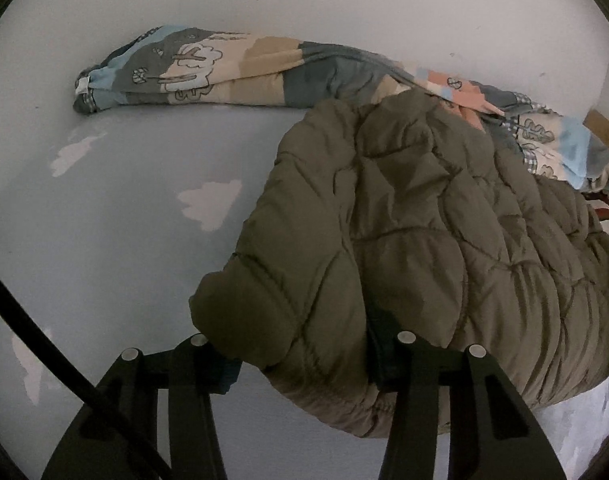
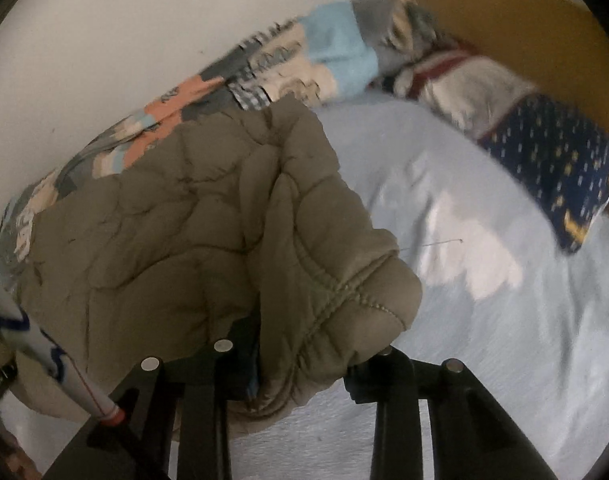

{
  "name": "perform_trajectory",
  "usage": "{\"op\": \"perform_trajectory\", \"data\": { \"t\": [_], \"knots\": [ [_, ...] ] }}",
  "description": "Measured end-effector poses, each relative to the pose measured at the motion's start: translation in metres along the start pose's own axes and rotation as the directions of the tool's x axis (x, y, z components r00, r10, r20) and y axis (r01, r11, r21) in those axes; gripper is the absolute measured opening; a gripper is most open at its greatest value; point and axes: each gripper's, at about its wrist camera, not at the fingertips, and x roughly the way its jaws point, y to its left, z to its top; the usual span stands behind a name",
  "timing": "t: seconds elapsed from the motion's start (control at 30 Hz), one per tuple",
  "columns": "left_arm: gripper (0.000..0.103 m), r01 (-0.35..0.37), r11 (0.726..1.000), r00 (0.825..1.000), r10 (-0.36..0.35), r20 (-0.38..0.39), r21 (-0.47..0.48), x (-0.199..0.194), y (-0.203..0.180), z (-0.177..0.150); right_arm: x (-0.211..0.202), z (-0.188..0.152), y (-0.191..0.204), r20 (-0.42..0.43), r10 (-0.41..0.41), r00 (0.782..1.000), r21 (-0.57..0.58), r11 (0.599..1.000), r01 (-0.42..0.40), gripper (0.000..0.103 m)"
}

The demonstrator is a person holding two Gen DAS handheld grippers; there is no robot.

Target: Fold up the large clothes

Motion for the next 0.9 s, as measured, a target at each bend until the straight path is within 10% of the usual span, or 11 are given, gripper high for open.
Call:
{"op": "perform_trajectory", "data": {
  "t": [0.43, 0.9],
  "knots": [
    [0.047, 0.033, 0.999, 0.997, -0.034, 0.063, 0.030, -0.092, 0.005, -0.020, -0.084, -0.006, 0.001, 0.067, 0.031, 0.997, -0.094, 0.995, -0.025, 0.032],
    [0.047, 0.073, 0.997, 0.997, -0.074, -0.030, -0.025, -0.171, 0.048, -0.140, -0.177, -0.096, -0.044, 0.036, 0.116, 0.993, -0.029, 0.993, -0.115, 0.033]
  ]
}}
